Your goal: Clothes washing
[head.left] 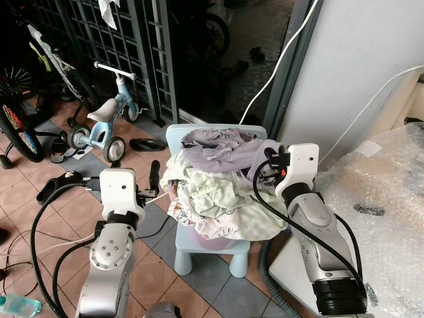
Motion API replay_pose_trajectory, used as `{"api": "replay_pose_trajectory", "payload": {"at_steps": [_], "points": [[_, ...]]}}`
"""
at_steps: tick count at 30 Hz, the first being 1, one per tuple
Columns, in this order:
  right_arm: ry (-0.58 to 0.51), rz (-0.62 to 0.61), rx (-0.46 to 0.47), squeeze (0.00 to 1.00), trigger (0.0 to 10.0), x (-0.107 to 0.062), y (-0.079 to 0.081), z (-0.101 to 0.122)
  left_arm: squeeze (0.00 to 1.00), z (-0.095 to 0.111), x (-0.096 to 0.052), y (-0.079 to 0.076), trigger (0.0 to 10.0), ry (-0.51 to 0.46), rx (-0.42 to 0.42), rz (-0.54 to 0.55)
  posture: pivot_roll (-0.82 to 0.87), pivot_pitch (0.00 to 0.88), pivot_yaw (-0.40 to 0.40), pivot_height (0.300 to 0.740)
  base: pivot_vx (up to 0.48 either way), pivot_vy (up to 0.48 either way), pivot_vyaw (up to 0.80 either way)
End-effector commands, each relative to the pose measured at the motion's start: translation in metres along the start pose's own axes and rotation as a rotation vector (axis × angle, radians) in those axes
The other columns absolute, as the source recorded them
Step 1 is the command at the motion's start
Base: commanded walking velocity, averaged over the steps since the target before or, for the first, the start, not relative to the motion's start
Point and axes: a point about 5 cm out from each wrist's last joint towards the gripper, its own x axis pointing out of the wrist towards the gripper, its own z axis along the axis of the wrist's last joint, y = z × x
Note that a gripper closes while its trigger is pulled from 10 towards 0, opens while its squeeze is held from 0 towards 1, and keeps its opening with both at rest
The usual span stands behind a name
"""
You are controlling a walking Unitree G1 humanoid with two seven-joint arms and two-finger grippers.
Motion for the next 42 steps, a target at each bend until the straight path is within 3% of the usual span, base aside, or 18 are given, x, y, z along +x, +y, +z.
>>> {"api": "replay_pose_trajectory", "payload": {"at_steps": [1,7,9,21,25,26,27,32,37,42], "points": [[-0.010,0.008,-0.020,0.00,10.0,-0.003,0.002,0.001,0.00,-0.003,0.001,-0.002,10.0,0.028,0.019,-0.003,0.00,0.000,0.008,0.740,0.000,0.000,0.00],[-0.011,0.006,-0.030,0.00,10.0,-0.006,-0.001,0.000,0.00,-0.003,0.004,-0.006,10.0,0.044,0.028,-0.014,-0.01,0.000,0.003,0.740,0.000,0.000,0.00],[-0.006,-0.005,0.020,0.00,10.0,-0.004,-0.002,0.002,0.00,-0.002,0.003,-0.007,10.0,0.039,0.021,-0.012,-0.01,0.000,0.003,0.740,0.000,0.000,-0.80],[-0.044,0.036,-0.025,0.00,10.0,-0.001,0.004,0.010,0.00,-0.004,0.004,-0.006,10.0,0.054,0.014,-0.012,-0.02,0.000,-0.001,0.740,0.000,0.000,-0.80],[-0.151,0.159,0.014,0.00,10.0,0.004,0.023,0.038,0.00,-0.004,0.005,-0.006,10.0,0.054,0.011,-0.009,-0.02,0.000,-0.001,0.740,0.000,0.000,-0.11],[-0.230,0.233,0.089,0.00,10.0,0.011,0.035,0.065,0.00,-0.005,0.006,-0.006,10.0,0.054,0.012,-0.004,-0.02,0.000,0.000,0.740,0.000,0.000,0.00],[-0.263,0.253,0.119,0.00,10.0,0.012,0.038,0.075,0.00,-0.005,0.006,-0.006,10.0,0.052,0.013,-0.001,-0.02,0.000,0.000,0.740,0.000,0.000,0.00],[-0.379,0.223,0.154,0.00,10.0,0.019,0.030,0.111,0.00,-0.004,0.008,-0.006,10.0,0.040,0.021,0.020,-0.02,0.000,-0.004,0.740,0.000,0.000,0.00],[-0.315,0.189,0.097,0.00,10.0,0.017,0.021,0.092,0.00,-0.005,0.010,-0.006,10.0,0.044,0.016,0.040,-0.02,0.000,-0.006,0.740,0.000,0.000,0.00],[-0.305,0.190,0.075,0.00,10.0,0.016,0.024,0.089,0.00,-0.006,0.011,-0.006,10.0,0.044,0.025,0.033,-0.02,0.000,-0.003,0.740,0.000,0.000,0.00]]}}
